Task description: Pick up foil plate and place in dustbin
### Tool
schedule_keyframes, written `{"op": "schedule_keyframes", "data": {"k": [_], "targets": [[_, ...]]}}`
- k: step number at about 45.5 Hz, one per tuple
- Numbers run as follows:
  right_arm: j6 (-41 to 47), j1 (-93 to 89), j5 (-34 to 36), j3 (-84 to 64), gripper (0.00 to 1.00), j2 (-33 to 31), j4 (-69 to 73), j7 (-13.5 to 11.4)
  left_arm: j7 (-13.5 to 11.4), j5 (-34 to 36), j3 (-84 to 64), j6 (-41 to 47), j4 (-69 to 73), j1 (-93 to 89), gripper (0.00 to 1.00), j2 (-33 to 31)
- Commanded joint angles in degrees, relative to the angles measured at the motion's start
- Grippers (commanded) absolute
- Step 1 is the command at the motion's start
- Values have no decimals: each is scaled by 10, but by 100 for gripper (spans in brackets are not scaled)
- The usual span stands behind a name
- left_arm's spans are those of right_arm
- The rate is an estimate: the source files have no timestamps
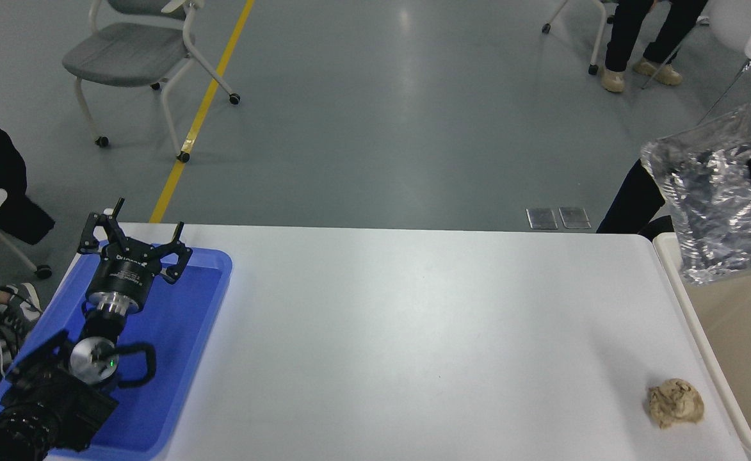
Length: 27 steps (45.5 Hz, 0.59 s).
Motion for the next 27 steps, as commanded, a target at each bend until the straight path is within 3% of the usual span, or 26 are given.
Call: {"op": "schedule_keyframes", "data": {"k": [1, 12, 27], "targets": [[-5, -148, -105, 75, 0, -99, -151, 21, 0, 0, -1, 0, -1, 0, 100, 0], [-69, -365, -126, 219, 0, -126, -283, 28, -1, 0, 0, 0, -1, 0, 100, 0], [-176, -657, -116, 389, 0, -55, -473, 52, -1, 0, -1, 0, 1, 0, 100, 0]]}}
